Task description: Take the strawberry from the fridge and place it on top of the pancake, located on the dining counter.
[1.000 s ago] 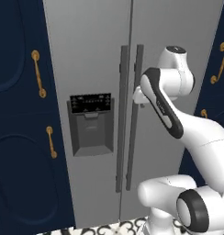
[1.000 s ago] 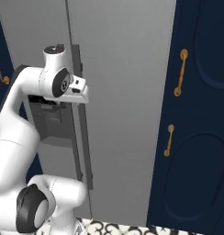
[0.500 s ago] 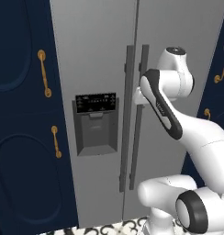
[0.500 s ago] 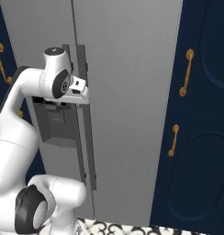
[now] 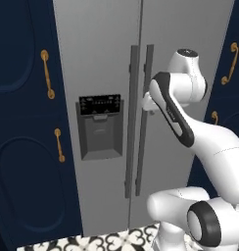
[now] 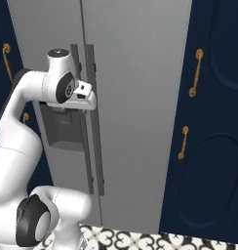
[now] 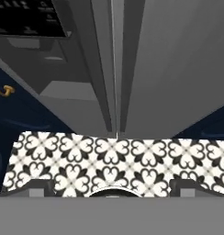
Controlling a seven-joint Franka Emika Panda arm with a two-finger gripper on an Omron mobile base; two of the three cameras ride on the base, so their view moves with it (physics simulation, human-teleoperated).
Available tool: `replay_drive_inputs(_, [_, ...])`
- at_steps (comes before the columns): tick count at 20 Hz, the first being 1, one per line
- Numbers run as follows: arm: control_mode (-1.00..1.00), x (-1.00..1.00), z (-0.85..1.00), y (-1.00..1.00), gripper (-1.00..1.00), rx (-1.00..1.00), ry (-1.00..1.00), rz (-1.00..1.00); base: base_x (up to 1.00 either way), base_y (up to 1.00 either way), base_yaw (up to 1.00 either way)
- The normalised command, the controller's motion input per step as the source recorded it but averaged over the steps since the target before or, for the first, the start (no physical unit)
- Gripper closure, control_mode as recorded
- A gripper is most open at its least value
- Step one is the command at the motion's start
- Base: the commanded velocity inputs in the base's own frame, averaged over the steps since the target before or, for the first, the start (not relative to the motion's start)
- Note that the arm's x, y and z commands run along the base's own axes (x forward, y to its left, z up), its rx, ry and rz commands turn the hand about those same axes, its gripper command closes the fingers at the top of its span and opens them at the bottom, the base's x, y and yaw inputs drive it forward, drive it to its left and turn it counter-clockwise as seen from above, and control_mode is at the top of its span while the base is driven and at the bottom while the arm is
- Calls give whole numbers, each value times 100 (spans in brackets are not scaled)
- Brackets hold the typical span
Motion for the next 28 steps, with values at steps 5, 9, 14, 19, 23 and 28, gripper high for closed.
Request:
replay_drive_inputs(5, [-100, 12, 0, -4, -100, 0, 0, 0, -11, 0, -1])
replay_drive_inputs(9, [-100, 64, 0, -16, -100, -5, -26, -4, 0, 0, 0])
replay_drive_inputs(14, [-100, 87, 0, -11, -100, -2, -38, -5, 0, 0, 0])
replay_drive_inputs(19, [-100, 73, 0, 0, -100, 0, -12, -3, 0, 0, 0])
replay_drive_inputs(23, [-100, 76, 0, 0, -100, 2, 0, 0, 0, 0, 0])
replay_drive_inputs(28, [-100, 57, -3, 0, -100, 0, -8, 0, 0, 0, 0])
